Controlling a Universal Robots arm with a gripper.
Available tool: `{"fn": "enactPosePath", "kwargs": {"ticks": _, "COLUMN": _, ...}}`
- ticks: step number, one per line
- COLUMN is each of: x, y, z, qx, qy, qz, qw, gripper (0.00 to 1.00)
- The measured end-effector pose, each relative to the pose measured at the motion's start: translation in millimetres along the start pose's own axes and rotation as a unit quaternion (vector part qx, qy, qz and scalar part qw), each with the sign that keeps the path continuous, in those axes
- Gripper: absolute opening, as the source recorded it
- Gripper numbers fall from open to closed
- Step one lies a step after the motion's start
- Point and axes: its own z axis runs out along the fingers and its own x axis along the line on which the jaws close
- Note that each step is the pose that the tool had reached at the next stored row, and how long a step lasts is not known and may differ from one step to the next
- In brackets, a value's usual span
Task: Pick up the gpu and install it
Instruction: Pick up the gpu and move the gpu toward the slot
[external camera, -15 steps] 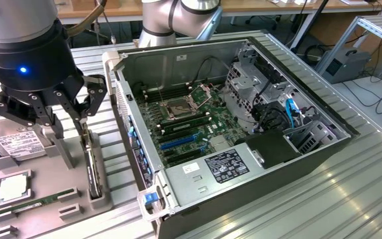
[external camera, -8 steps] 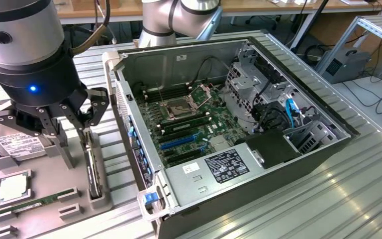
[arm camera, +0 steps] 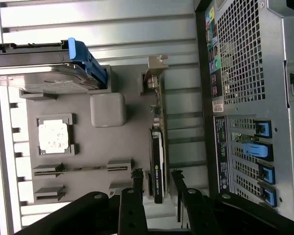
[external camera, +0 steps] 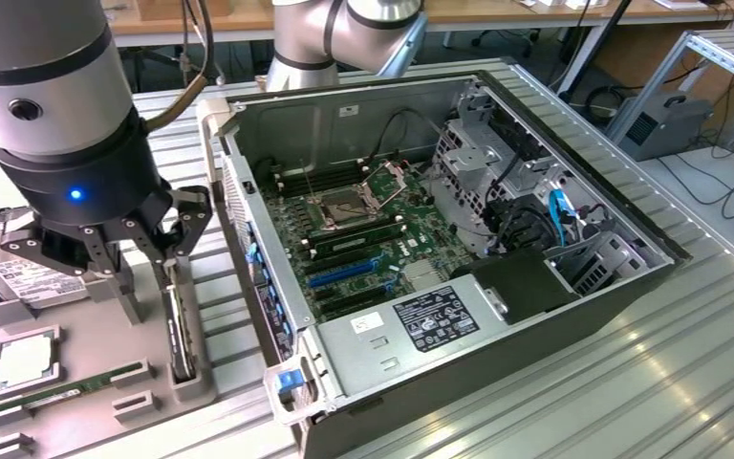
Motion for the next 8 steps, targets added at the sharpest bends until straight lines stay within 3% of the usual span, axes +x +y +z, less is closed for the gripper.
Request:
{"fn": "enactPosePath", "kwargs": {"ticks": 5, "x": 0.4, "y": -0.7, "z": 15.6, "qx": 0.0003, "qy": 0.0032, "qz": 0.000, "qw": 1.0000, "gripper": 0.36}}
{"fn": "enactPosePath", "kwargs": {"ticks": 8, "x": 0.5, "y": -0.9, "z": 19.6, "qx": 0.0004, "qy": 0.0040, "qz": 0.000, "qw": 1.0000, "gripper": 0.36}}
